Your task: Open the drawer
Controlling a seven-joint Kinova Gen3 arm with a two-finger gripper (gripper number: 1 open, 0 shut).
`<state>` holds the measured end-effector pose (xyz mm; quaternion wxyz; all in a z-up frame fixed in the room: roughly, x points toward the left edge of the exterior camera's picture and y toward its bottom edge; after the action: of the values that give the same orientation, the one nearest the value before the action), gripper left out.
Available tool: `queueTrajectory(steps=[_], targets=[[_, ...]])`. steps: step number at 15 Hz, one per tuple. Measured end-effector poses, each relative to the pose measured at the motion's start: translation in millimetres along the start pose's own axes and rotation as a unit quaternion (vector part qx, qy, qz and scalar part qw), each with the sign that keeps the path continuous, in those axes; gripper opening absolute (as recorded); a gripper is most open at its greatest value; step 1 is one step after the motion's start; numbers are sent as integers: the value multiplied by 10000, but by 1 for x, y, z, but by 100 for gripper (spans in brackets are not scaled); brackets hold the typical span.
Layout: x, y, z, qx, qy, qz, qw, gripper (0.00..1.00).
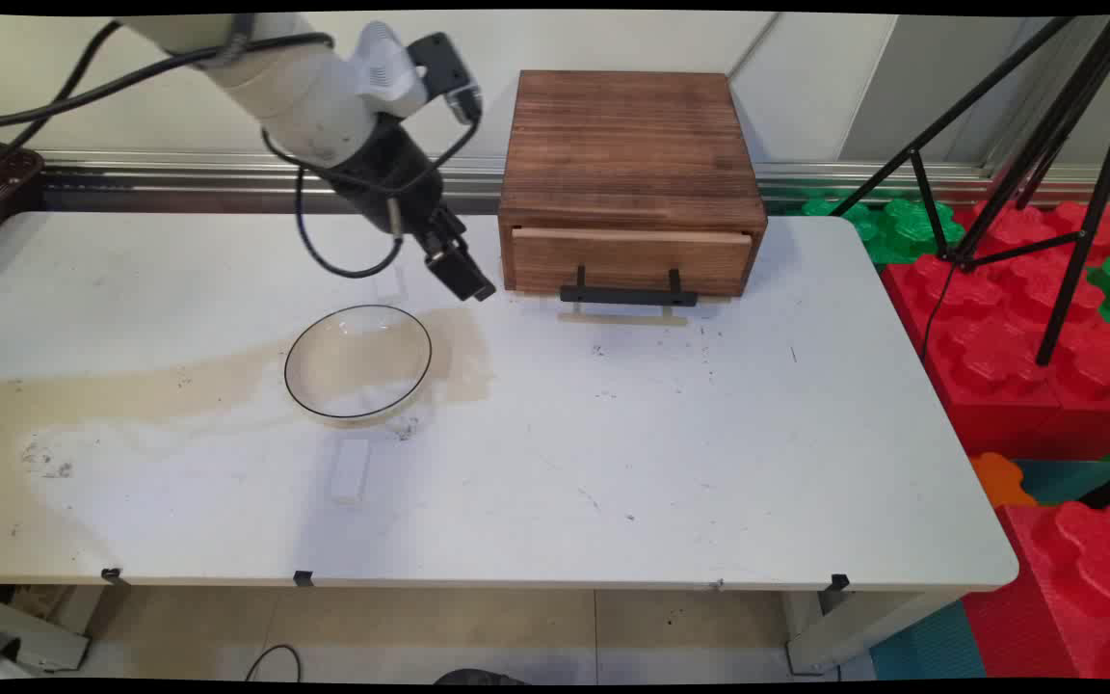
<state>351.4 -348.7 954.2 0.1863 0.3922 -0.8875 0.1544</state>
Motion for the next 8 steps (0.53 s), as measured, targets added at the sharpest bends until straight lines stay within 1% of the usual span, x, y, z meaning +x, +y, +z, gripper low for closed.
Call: queueTrajectory(steps=[2, 5, 8], targets=[[13, 0, 7, 48, -77, -35, 10000, 100], [28, -2, 17, 129, -109, -65, 9998, 100], [48, -4, 35, 219, -190, -34, 9996, 100]])
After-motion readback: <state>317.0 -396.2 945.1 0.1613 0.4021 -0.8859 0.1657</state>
